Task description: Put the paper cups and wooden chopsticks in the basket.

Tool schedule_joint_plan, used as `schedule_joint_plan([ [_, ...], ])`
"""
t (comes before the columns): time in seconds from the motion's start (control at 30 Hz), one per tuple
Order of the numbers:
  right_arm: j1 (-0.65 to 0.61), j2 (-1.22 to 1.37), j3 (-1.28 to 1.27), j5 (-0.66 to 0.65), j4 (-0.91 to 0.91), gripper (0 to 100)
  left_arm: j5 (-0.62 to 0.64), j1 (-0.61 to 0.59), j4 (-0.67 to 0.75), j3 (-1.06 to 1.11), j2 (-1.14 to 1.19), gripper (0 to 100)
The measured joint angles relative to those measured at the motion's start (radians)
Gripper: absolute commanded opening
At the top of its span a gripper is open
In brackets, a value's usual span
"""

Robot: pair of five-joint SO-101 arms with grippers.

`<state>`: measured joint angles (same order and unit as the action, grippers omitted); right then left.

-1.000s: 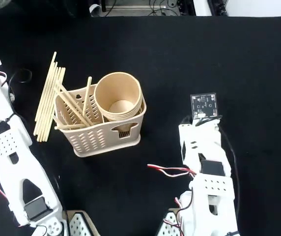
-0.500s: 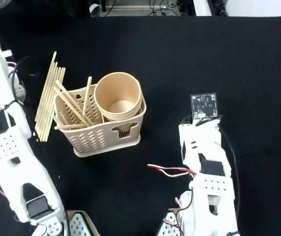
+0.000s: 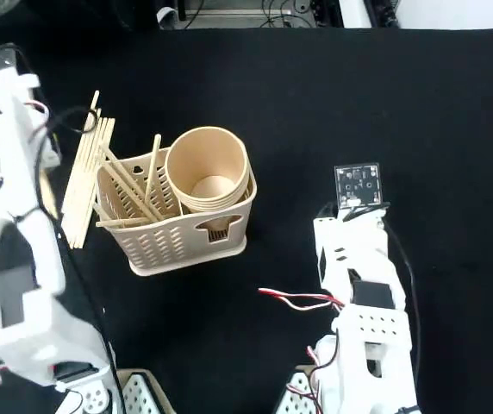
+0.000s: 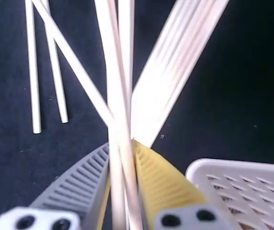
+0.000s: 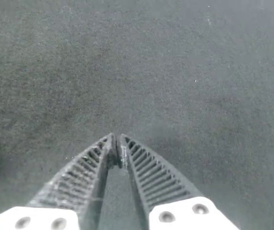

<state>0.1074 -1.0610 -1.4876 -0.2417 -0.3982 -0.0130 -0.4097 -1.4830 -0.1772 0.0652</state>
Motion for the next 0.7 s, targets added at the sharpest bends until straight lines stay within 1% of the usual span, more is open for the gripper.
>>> schedule_joint_plan([
  [0.17,0.0,0.0,-0.006,0.0,0.0,1.2,-0.005,0.014,0.236,0.354,-0.315,3],
  [0.23,0.0,0.0,-0.006,0.0,0.0,1.2,-0.038,0.015,0.302,0.46,-0.446,3],
  [0.3,0.0,0.0,-0.006,0.0,0.0,1.2,-0.066,0.018,0.358,0.543,-0.568,3],
  [0.57,0.0,0.0,-0.006,0.0,0.0,1.2,-0.071,0.017,0.534,0.81,-0.976,3],
  [0.63,0.0,0.0,-0.006,0.0,0.0,1.2,-0.061,0.017,0.572,0.867,-1.069,3],
  [0.7,0.0,0.0,-0.006,0.0,0.0,1.2,-0.023,0.017,0.612,0.918,-1.162,3],
])
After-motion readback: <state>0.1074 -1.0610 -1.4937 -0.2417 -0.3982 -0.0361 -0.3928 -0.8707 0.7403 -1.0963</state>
